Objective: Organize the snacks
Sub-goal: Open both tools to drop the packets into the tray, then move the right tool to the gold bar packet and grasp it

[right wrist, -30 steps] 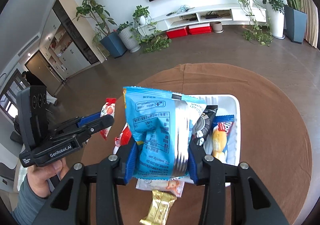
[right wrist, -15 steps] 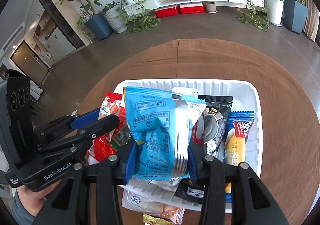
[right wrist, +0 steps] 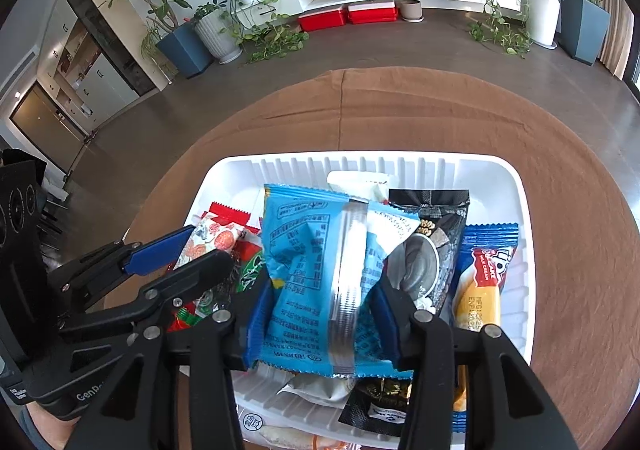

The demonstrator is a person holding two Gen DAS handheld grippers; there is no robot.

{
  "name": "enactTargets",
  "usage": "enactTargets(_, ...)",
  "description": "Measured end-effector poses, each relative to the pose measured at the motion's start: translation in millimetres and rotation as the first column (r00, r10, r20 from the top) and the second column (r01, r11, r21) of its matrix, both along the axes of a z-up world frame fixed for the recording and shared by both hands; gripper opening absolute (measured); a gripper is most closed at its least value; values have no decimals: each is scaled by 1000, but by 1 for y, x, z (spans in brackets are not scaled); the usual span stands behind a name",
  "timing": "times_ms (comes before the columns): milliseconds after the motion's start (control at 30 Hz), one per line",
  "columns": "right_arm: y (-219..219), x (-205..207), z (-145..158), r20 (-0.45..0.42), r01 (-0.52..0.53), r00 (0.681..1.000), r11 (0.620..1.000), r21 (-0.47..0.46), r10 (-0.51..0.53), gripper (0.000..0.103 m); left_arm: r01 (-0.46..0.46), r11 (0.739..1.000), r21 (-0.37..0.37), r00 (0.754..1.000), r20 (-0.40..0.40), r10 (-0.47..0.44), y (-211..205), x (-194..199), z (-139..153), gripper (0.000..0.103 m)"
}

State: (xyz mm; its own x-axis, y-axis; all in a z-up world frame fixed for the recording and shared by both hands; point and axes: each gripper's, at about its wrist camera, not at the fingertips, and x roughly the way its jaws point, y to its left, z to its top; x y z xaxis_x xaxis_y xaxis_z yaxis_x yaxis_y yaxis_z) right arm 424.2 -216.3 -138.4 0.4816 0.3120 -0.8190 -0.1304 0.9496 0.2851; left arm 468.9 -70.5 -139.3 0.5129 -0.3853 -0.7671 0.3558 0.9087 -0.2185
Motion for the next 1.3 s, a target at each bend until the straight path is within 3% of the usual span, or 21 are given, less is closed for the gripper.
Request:
enactTargets(133, 0, -1, 1, 3, -3, 1000, 1000, -1, 3, 51, -9, 1000, -6, 1000, 7, 9, 3, -2, 1, 44)
enactTargets(367, 2, -4, 2, 8, -4, 1000, 1000, -3, 4, 53, 0, 1000, -2, 1000, 30, 1, 3, -10, 8, 44)
enactTargets(567, 1, -12, 9, 32, -1, 999, 1000, -15, 2, 58, -13, 1000, 4, 998, 57, 13, 4, -21, 18, 56)
enactTargets(667, 1, -19, 16, 51, -2, 999, 1000, -20, 3, 59, -29, 1000, 8, 996, 79, 28, 8, -30, 25, 69)
enactTargets(867, -8, -46, 36, 114, 23, 993, 1000, -1, -23, 76, -67, 998, 14, 989, 132, 64, 18, -63, 40, 101)
enactTargets(1100, -29, -115, 41, 203, 98, 974, 994, 42, -104, 92, -83, 997, -7, 979, 185, 83, 38, -126, 39, 103)
enactTargets(1300, -23, -168, -5, 116, 89, 989, 996, -13, -87, 91, -49, 997, 54, 979, 199, 38, 41, -189, 9, 103)
